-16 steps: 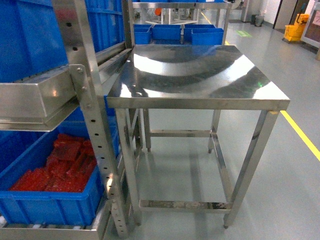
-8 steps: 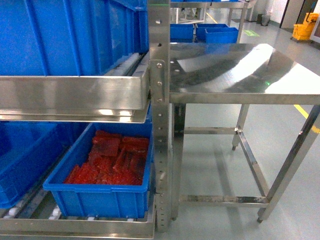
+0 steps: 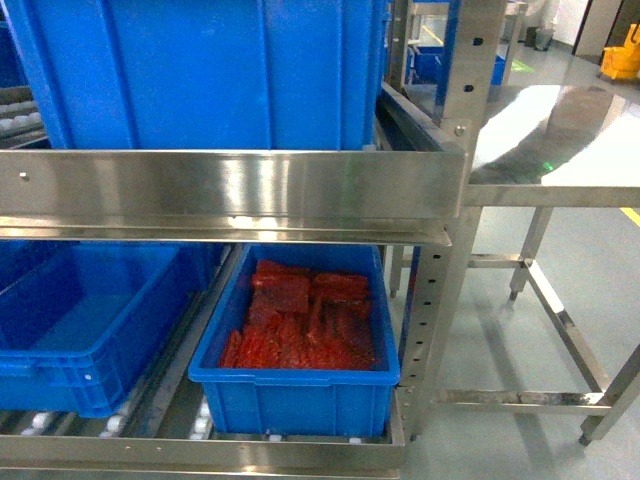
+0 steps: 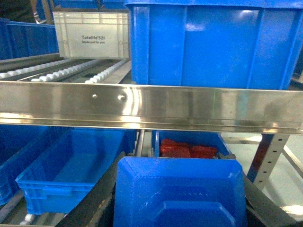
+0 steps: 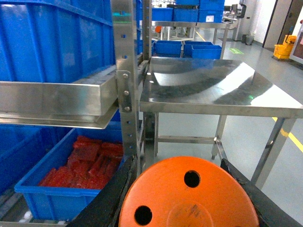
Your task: Sort blue parts and orange caps into right shelf containers
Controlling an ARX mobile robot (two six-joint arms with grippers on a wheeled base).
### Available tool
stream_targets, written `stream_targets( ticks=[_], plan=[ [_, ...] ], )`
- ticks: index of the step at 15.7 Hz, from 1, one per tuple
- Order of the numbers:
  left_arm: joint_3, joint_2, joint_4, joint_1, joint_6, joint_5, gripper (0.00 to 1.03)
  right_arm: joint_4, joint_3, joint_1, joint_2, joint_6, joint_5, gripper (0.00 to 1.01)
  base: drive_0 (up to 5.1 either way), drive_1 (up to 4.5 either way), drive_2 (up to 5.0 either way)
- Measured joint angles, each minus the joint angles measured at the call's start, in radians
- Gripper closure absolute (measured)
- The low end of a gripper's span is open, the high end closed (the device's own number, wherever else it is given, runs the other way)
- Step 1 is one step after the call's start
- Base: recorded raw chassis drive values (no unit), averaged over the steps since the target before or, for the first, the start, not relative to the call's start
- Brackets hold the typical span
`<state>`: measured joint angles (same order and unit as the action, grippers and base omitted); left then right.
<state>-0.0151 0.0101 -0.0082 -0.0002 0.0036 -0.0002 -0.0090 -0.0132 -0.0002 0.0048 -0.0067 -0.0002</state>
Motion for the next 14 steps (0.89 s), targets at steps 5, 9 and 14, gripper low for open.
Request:
stream_targets(
  ticks=[5, 9, 14],
  plan=[
    [0.0, 0.0, 0.0, 0.0, 0.0, -0.001, 0.59, 0.002, 0.0, 0.0, 0.0, 0.0, 0.0, 0.56, -4.9, 2.51, 2.5],
    [0.0, 0.0, 0.002, 0.0, 0.0, 0.0, 0.59, 0.005, 0.0, 0.0, 0.0, 0.0, 0.0, 0.56, -4.9, 2.48, 2.5],
    [0.0, 0.0, 0.002, 0.0, 0.0, 0.0, 0.59, 0.002, 0.0, 0.0, 0.0, 0.0, 0.0, 0.56, -5.1, 2.35, 2.4]
  ],
)
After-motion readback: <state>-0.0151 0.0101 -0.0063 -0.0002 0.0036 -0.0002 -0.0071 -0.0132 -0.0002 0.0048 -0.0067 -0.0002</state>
